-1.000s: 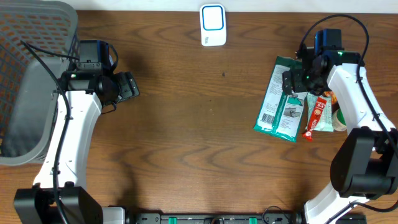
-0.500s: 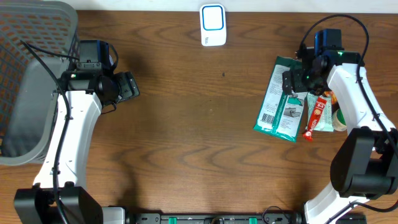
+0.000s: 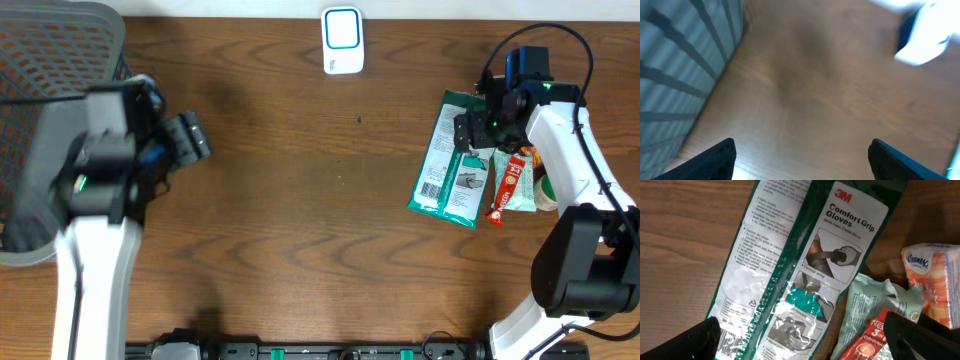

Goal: Scan the item barcode

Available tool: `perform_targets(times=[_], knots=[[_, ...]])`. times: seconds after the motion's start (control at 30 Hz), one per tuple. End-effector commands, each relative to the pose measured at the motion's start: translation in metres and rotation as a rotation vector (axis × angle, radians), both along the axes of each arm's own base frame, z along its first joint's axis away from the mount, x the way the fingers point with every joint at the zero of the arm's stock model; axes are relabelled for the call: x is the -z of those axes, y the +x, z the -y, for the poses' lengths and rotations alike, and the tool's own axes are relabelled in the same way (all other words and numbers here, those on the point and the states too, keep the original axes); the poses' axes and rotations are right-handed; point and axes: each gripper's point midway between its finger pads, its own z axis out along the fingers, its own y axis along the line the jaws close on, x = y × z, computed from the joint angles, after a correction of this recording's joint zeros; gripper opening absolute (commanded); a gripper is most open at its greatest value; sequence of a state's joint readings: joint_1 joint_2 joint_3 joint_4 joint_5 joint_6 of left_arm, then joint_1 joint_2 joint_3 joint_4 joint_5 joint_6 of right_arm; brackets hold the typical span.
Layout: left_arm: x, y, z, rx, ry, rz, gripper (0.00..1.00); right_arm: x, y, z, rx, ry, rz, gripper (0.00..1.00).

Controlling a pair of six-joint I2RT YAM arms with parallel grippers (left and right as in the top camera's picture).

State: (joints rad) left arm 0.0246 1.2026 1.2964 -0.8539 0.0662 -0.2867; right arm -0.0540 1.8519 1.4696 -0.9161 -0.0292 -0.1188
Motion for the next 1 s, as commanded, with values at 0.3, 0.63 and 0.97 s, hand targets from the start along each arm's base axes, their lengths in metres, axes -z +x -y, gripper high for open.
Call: perform_targets(times=[0.3, 0.63, 0.97], knots=[[-0.121, -0.1, -0.007, -0.041, 0.051, 0.461, 0.85, -0.005, 0.002, -0.002, 0.009, 0.008, 0.015, 0.99], [-0.11, -0.158, -0.022, -0.124, 0.101, 0.587, 0.85, -0.005, 0.002, -0.002, 0.009, 0.008, 0.015, 0.99], [-0.104, -0.181, -0.019, -0.12, 0.091, 0.781, 0.86, -0.005, 0.002, -0.002, 0.009, 0.008, 0.015, 0.99]])
